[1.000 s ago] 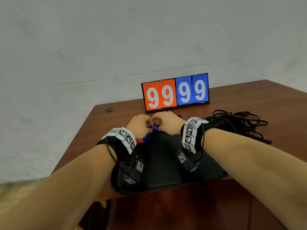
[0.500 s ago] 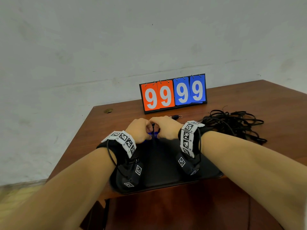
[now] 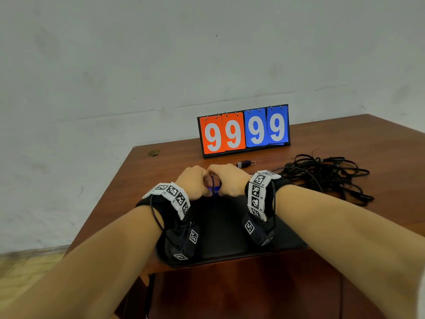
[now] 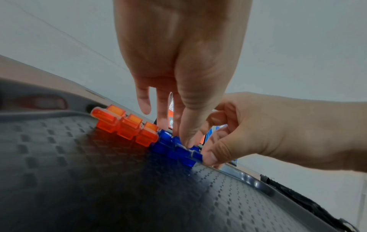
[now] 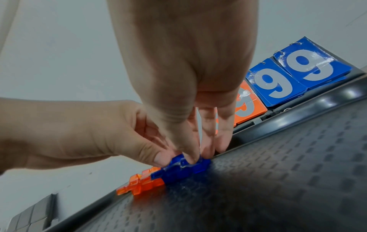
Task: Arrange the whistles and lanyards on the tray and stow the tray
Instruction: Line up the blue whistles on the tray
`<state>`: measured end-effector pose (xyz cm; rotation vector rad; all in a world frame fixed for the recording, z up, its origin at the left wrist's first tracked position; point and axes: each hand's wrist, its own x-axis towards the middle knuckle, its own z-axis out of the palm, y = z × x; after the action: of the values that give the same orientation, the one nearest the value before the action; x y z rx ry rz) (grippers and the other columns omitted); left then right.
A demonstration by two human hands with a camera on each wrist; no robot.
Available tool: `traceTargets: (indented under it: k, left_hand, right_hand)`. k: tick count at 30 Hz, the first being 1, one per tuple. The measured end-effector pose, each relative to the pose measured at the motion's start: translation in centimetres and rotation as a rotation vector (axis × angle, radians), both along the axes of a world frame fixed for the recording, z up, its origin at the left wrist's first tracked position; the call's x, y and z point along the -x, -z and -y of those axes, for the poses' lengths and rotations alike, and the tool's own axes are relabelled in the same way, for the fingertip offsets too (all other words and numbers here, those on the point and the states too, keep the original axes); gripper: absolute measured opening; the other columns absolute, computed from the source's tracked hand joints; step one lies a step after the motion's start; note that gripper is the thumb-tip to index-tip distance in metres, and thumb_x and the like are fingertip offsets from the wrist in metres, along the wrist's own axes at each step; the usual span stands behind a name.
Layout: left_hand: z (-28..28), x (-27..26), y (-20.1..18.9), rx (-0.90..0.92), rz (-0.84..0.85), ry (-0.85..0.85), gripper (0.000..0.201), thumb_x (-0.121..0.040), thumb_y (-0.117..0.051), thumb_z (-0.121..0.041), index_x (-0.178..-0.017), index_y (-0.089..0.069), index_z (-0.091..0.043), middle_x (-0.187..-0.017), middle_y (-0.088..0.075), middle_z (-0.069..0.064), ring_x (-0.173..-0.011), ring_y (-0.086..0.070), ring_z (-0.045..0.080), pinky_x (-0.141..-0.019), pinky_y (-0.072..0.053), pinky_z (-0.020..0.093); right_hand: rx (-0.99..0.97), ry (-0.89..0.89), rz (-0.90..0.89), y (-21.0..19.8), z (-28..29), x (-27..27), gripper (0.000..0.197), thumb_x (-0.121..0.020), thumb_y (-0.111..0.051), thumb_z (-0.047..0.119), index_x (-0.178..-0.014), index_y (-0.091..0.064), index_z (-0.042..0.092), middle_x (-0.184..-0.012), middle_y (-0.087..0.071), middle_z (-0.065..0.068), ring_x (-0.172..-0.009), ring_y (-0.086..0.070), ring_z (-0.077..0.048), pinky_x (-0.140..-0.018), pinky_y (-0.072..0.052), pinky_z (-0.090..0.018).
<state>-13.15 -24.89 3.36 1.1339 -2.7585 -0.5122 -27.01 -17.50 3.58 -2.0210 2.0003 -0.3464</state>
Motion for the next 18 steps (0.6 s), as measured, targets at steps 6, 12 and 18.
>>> traceTargets:
  k: [6, 12, 18]
  left_hand:
    - [0.5, -1.6, -0.7, -0.021, -0.057, -0.103, 0.021, -0.091, -0.060, -0.008, -0.103, -0.073, -0.020, -0.107, -0.069, -0.003, -0.101, -0.063, 0.015, -0.094, -0.052, 0.033]
    - [1.1, -3.2, -1.0, -0.052, -0.011, -0.126, 0.021, -0.084, -0.072, -0.023, -0.105, -0.070, -0.024, -0.106, -0.068, -0.005, -0.094, -0.063, 0.012, -0.082, -0.050, 0.026]
    - [1.4, -3.5, -0.2, -0.090, 0.030, -0.105, 0.042, -0.079, -0.080, -0.026, -0.119, -0.069, -0.019, -0.114, -0.068, -0.005, -0.097, -0.067, 0.017, -0.090, -0.054, 0.032]
  right_hand:
    - [-0.015, 0.040, -0.012, -0.3, -0.2, 0.2, 0.052, -0.079, -0.078, 0.017, -0.127, -0.056, 0.018, -0.119, -0.059, 0.000, -0.108, -0.057, -0.018, -0.087, -0.049, -0.027]
    - [-0.025, 0.049, -0.016, 0.1, -0.2, -0.4, 0.045, -0.080, -0.079, 0.026, -0.120, -0.061, 0.017, -0.119, -0.058, 0.000, -0.106, -0.056, -0.018, -0.082, -0.045, -0.026]
    - [-0.023, 0.051, -0.035, 0.3, 0.5, -0.9, 0.040, -0.081, -0.078, 0.029, -0.117, -0.064, 0.017, -0.108, -0.054, 0.004, -0.101, -0.055, -0.015, -0.080, -0.043, -0.025]
